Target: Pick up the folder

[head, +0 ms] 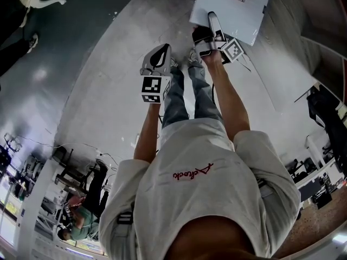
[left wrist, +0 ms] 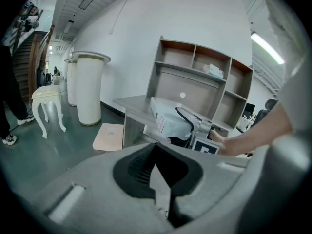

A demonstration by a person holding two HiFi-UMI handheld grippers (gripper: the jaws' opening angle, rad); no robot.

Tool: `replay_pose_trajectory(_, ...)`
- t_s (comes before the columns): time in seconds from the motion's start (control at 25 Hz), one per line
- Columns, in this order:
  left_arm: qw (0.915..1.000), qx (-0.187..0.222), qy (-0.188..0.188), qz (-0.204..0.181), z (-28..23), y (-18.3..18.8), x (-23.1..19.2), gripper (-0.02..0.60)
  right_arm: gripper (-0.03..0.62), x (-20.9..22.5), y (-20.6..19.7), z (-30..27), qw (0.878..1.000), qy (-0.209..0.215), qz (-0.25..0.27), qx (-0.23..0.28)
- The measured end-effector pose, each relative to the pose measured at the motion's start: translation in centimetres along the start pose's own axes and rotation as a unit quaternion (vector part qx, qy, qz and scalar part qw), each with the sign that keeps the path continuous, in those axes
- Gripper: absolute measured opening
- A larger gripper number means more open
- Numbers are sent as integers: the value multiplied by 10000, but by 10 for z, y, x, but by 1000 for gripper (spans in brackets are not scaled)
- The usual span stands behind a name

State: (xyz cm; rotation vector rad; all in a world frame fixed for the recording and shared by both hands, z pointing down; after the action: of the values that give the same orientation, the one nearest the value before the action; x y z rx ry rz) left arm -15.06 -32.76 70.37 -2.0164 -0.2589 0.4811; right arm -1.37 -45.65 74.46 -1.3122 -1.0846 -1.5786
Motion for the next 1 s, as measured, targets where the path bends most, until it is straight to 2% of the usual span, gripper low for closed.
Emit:
replay_pose_trajectory(0.08,10000,7,0,8,0,1,0,-2,441,-3,0,-1,10000,78,25,44)
replay_pose_trajectory(0.2,10000,2,-8,19,-1,2,0,-2,351,-8,1,-2,9998,160,63,115)
replay_pose_trajectory(0.44,10000,36,0,7,2,6,3,-2,301,-4,1,0,9993,-43,375,-15)
replay_pose_trajectory(0.8,9998,175,26,-22,8,21,0,-2,284,-16,-5,7,9986,-149,442,-255)
replay_pose_trajectory(1.0,9994,339,2,-94,9,40,5,-2,284,-35,-11,16,9964,-120,664,-511)
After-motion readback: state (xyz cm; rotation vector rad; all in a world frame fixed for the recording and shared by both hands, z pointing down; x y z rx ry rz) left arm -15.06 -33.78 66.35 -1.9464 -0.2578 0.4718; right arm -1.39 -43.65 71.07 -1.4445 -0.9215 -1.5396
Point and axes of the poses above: the fingertips, and each gripper's own axes: z backward along the fingers, x to its right, y out of its top, the point moved 1 cm from there along z, backward along the fingers, and after that the axes turned 8 degrees about x, right-handed, at the moved point
